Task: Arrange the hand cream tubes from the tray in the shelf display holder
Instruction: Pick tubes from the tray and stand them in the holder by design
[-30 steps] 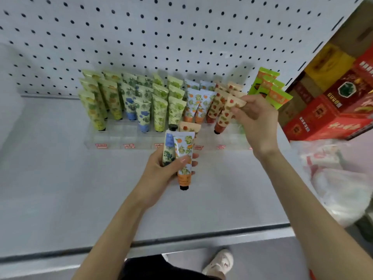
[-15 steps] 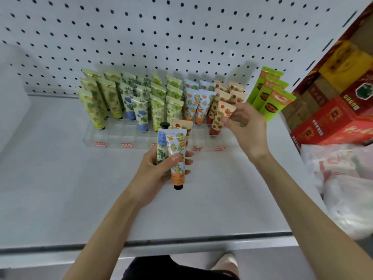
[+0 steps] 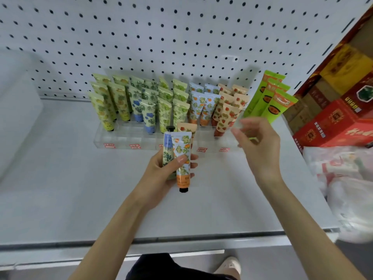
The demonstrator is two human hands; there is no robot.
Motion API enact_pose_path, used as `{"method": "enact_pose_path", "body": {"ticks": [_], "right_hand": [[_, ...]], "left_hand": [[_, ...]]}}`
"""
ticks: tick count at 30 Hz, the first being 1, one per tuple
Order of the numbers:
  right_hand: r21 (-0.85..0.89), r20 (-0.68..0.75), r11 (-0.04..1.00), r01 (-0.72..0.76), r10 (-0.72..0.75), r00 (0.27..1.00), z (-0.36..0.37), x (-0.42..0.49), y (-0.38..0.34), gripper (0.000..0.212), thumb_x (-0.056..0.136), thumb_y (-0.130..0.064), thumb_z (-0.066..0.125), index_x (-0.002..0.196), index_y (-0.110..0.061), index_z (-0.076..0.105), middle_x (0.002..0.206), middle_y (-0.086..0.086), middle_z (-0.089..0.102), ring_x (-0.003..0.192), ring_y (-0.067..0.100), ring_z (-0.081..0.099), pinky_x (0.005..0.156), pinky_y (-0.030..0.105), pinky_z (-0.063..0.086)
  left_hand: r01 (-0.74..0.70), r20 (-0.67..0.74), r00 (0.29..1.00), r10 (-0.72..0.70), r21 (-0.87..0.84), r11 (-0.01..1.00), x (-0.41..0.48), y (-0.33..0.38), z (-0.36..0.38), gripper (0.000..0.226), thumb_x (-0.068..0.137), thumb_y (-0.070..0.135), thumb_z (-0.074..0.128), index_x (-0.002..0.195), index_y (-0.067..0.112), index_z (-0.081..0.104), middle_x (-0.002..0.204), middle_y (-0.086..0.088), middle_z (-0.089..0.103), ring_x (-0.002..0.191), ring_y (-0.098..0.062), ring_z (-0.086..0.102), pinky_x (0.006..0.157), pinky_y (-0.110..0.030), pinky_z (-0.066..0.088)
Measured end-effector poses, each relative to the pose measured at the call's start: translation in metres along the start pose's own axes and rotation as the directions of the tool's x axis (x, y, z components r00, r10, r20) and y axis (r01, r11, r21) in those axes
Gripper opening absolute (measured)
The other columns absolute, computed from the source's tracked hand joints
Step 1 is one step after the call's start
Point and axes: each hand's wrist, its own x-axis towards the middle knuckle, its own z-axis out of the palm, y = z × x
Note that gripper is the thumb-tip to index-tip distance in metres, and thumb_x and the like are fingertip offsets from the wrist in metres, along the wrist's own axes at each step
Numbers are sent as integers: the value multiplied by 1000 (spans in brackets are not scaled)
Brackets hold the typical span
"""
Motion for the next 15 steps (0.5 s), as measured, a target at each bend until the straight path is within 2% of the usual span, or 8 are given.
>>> {"method": "enact_pose_path", "body": {"ticks": [2,5,7,10,13,15], "right_hand": [[126,141,990,-68,50,989,8,-26,-16,12,83,-4,68,85,-15,65,68,-4,64,59,11,59,54,21,50],[220,320,955,-199,122,940,26,-51,-36,7,82,-6,68,83,-12,68,72,0,68,64,13,64,55,22,52],[256,360,922,-290,187,914,36,-60,-44,3,80,-10,70,81,-10,67,74,2,70,68,14,66,57,24,54],[224,362,907,-358,263,894,50,-67,-47,10,78,-13,73,82,-6,67,77,7,72,69,17,68,59,26,56],[183,388,895,-408,315,866,58,-69,-49,12,79,-9,73,85,-1,66,84,18,71,72,18,68,59,25,55],[185,425,880,-438,330,843,56,-66,-52,10,80,-5,70,85,1,64,84,19,70,72,19,69,61,25,56]], "left_hand": [[12,30,999,-13,19,1000,-9,0,-1,37,75,18,61,111,11,62,96,-8,74,84,-19,71,67,-30,57],[14,56,998,-18,82,997,-22,1,-5,38,73,17,64,111,15,63,96,-7,75,82,-19,72,66,-30,56],[0,54,999,-7,123,992,-26,4,-10,38,71,17,70,109,19,66,97,-9,74,82,-21,71,67,-32,57],[-22,22,1000,18,181,983,-29,11,-22,37,61,21,80,97,28,72,94,-7,75,81,-22,70,70,-33,58],[-28,6,1000,27,232,972,-31,18,-31,42,59,14,87,95,27,69,88,-4,75,77,-19,70,63,-28,56],[-21,-4,1000,23,225,974,-34,21,-36,39,62,24,79,99,23,67,85,0,75,75,-15,70,62,-27,55]]}}
